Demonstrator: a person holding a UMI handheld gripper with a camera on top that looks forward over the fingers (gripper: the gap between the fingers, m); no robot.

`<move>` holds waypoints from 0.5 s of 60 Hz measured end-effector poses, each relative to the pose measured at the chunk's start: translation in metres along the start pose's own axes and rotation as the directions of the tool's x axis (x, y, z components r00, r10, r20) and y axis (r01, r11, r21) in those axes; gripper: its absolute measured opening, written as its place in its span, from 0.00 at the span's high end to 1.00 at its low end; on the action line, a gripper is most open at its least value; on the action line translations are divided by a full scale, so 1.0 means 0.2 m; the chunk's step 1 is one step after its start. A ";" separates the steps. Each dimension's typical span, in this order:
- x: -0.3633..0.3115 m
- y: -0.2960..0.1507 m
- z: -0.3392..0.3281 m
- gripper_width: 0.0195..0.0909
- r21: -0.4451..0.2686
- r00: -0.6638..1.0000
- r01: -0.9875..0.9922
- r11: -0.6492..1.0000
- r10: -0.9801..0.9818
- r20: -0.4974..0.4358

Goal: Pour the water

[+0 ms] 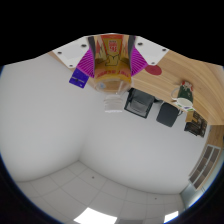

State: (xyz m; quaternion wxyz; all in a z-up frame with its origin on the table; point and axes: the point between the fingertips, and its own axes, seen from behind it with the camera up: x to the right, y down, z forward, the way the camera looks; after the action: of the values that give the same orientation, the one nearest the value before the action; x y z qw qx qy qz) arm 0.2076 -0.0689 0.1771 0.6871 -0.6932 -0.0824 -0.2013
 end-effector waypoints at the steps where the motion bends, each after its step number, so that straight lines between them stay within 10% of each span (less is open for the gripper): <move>1: 0.01 -0.06 0.03 0.63 0.010 1.000 0.031 0.999 -0.031 -0.001; 15: -0.29 -0.58 0.35 0.63 0.149 0.837 0.547 0.824 -0.543 -0.069; 30: -0.86 -0.56 0.60 0.63 0.214 0.324 0.932 0.294 -0.939 -0.120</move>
State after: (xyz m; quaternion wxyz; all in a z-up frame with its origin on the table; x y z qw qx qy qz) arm 0.0273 0.0825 0.2153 0.5195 -0.4281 -0.5038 -0.5413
